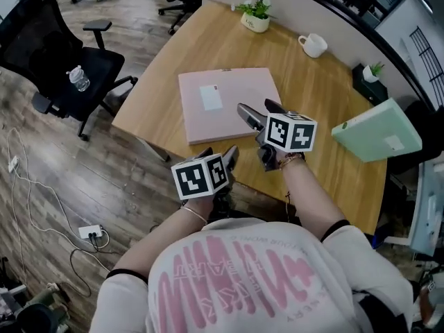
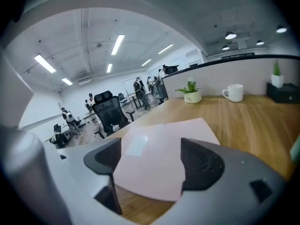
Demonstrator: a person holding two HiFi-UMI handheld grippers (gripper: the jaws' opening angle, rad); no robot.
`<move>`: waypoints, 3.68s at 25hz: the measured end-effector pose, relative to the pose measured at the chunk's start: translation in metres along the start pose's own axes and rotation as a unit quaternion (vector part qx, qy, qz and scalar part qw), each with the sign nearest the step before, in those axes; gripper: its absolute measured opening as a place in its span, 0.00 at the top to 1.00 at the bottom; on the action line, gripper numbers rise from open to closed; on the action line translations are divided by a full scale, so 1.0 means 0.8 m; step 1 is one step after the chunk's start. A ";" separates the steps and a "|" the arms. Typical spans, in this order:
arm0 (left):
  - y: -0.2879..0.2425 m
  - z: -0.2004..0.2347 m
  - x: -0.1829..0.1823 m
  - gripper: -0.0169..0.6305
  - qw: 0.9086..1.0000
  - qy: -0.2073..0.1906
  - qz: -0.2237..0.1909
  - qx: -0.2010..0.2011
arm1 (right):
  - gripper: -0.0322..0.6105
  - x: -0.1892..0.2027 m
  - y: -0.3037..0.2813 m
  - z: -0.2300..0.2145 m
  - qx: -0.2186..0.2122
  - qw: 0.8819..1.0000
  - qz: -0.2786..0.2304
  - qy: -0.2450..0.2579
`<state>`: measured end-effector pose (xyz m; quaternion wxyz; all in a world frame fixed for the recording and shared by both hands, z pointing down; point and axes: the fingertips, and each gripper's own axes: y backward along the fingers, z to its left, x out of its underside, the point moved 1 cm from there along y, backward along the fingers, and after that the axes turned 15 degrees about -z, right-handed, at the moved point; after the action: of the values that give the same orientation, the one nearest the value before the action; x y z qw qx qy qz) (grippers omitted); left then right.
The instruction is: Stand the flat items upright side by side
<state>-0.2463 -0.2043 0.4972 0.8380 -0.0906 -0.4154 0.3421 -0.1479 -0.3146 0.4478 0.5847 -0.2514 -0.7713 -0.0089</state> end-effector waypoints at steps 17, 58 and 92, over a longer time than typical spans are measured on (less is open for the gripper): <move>-0.054 0.009 -0.005 0.45 0.980 0.166 -0.001 -0.107 | 0.35 0.008 -0.189 -0.002 -0.324 0.860 0.227 0.321; -0.097 0.004 0.005 0.31 0.955 0.284 -0.006 -0.082 | 0.31 0.065 -0.222 0.004 -0.390 0.795 0.411 0.216; -0.088 0.065 -0.098 0.31 0.994 -0.089 0.043 -0.045 | 0.38 0.074 -0.027 -0.063 -0.057 0.974 0.216 0.030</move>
<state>-0.2835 -0.3152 0.5114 0.7775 -0.1148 -0.4988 0.3655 -0.1226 -0.3266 0.5236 0.5808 -0.4443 -0.6789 0.0661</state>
